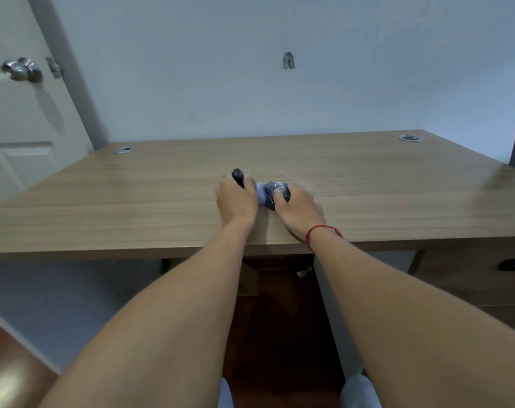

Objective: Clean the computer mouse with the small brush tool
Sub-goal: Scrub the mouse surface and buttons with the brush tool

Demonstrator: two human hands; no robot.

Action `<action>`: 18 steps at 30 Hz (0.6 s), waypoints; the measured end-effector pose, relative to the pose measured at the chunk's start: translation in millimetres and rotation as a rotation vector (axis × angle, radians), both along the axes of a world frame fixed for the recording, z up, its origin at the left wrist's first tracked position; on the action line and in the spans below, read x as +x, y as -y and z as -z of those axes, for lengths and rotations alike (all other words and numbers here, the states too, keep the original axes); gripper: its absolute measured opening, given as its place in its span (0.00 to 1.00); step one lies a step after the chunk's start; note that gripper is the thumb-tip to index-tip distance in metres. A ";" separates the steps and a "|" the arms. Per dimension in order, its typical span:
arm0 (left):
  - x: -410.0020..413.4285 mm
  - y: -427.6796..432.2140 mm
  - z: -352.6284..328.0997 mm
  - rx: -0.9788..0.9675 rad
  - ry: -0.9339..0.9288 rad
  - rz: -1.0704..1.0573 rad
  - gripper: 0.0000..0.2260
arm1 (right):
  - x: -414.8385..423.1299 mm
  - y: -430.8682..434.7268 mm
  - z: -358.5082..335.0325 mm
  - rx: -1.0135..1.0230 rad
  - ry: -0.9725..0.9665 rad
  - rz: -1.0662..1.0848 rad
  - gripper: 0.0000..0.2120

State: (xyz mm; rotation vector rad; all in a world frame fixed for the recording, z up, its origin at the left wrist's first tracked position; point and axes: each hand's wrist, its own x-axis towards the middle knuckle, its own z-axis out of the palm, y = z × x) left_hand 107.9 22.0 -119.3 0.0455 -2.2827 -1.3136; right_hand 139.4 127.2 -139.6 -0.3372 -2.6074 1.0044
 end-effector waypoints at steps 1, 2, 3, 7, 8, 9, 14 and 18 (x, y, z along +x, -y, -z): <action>-0.7 2.5 3.4 -0.036 0.027 -0.014 0.15 | 0.3 0.3 -0.1 0.001 -0.004 -0.002 0.18; -1.6 4.2 5.6 -0.063 0.034 -0.014 0.15 | 0.7 0.7 0.0 0.004 -0.001 -0.003 0.18; -1.9 5.1 5.8 -0.071 0.025 -0.010 0.14 | 1.0 0.8 0.1 0.009 0.001 -0.001 0.18; -0.2 4.1 1.4 0.045 -0.100 0.009 0.14 | 3.1 1.6 0.6 0.044 0.016 -0.002 0.22; -0.8 3.4 -0.2 0.062 -0.132 0.026 0.15 | 3.8 1.7 0.4 0.049 0.010 0.001 0.24; -1.8 2.6 -2.7 0.073 -0.156 0.041 0.15 | 3.6 1.5 0.6 0.051 -0.001 0.007 0.27; -8.3 -1.3 -2.9 -0.024 -0.154 0.057 0.16 | 5.0 0.2 -0.9 -0.016 -0.037 0.038 0.28; -13.0 6.1 6.5 -0.158 -0.021 0.013 0.16 | 7.7 -2.6 -3.1 -0.066 -0.042 0.024 0.29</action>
